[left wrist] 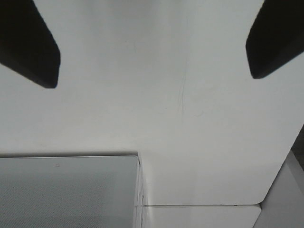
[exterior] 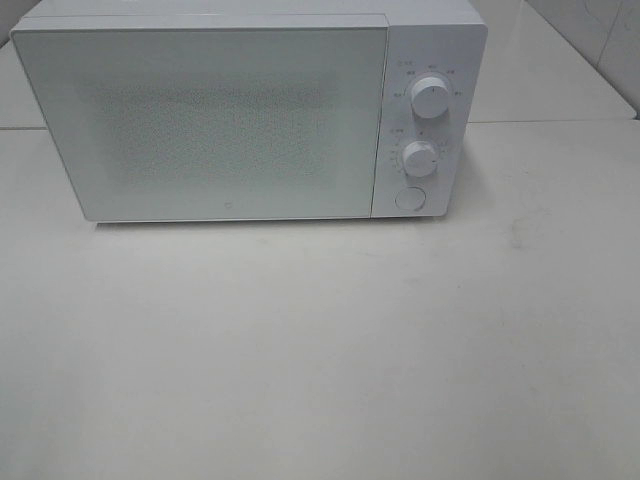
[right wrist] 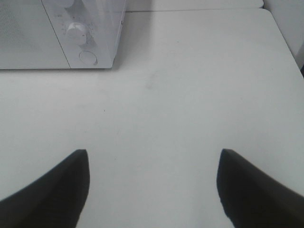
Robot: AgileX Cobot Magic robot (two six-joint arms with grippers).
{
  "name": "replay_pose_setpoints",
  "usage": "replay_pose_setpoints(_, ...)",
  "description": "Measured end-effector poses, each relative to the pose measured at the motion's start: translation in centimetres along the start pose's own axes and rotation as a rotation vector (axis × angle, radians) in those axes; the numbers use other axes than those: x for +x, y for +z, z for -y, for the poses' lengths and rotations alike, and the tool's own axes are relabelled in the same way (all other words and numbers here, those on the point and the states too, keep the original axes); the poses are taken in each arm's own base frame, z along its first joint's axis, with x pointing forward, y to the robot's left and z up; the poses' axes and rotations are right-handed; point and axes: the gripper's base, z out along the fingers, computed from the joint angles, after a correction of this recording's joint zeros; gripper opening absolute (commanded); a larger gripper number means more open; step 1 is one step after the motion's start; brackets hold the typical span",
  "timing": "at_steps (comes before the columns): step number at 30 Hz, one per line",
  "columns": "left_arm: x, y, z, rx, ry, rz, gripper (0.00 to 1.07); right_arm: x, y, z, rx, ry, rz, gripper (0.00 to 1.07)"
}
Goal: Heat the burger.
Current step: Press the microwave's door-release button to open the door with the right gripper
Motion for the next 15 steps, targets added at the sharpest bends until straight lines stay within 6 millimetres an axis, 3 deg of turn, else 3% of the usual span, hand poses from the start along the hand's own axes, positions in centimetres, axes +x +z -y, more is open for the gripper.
replay_pose_setpoints(15, 0.0, 0.0, 0.0, 0.000, 0.000, 0.000, 1.00, -4.5, 6.4, -1.5, -0.023, -0.026, -0.006, 0.73)
